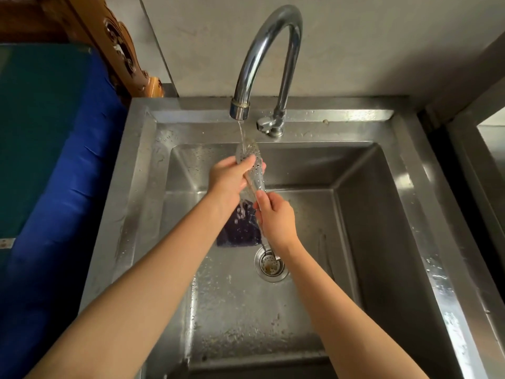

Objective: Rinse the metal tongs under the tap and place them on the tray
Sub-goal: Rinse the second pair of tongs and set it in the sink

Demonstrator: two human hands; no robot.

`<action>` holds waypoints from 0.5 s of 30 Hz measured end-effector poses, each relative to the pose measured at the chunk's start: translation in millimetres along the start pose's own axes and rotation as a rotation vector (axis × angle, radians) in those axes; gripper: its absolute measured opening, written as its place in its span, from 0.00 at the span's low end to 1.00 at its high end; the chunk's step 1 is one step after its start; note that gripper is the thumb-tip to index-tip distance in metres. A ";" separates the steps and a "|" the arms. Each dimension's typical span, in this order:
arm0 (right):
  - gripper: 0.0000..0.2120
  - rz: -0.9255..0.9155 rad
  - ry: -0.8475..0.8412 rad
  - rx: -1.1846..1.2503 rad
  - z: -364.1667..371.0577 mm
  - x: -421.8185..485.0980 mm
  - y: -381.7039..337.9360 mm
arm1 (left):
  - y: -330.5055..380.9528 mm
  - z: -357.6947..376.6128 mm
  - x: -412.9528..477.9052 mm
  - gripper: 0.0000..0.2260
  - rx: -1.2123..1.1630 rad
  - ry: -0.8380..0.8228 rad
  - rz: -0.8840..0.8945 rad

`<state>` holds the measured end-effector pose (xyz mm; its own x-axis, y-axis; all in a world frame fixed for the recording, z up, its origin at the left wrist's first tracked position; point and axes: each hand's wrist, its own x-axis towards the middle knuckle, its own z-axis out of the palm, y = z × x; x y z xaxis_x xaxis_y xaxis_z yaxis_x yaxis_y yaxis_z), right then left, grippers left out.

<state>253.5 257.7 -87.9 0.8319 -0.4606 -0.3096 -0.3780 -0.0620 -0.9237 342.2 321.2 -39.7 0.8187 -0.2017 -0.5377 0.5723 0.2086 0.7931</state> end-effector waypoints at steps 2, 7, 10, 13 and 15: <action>0.17 -0.010 0.000 -0.025 2.8 -2.0 -0.4 | 12.4 -2.0 10.5 0.05 -0.028 0.049 0.019; 0.18 0.002 0.005 -0.026 7.2 -2.0 -4.9 | -3.0 10.2 -2.3 0.04 -0.082 0.042 0.027; 0.18 -0.026 -0.005 -0.052 5.5 2.2 -13.4 | -11.7 7.2 -14.5 0.02 -0.037 -0.030 -0.009; 0.17 -0.025 -0.025 -0.053 5.0 -1.3 -15.6 | 15.0 3.3 3.3 0.03 -0.054 0.017 0.032; 0.17 -0.025 -0.049 -0.050 5.0 -6.3 -13.5 | 33.8 6.3 15.4 0.02 -0.208 0.066 0.044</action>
<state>255.4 265.8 -74.6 0.8596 -0.4149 -0.2983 -0.3756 -0.1172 -0.9193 373.9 319.0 -19.4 0.8404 -0.1269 -0.5269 0.5282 0.4100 0.7436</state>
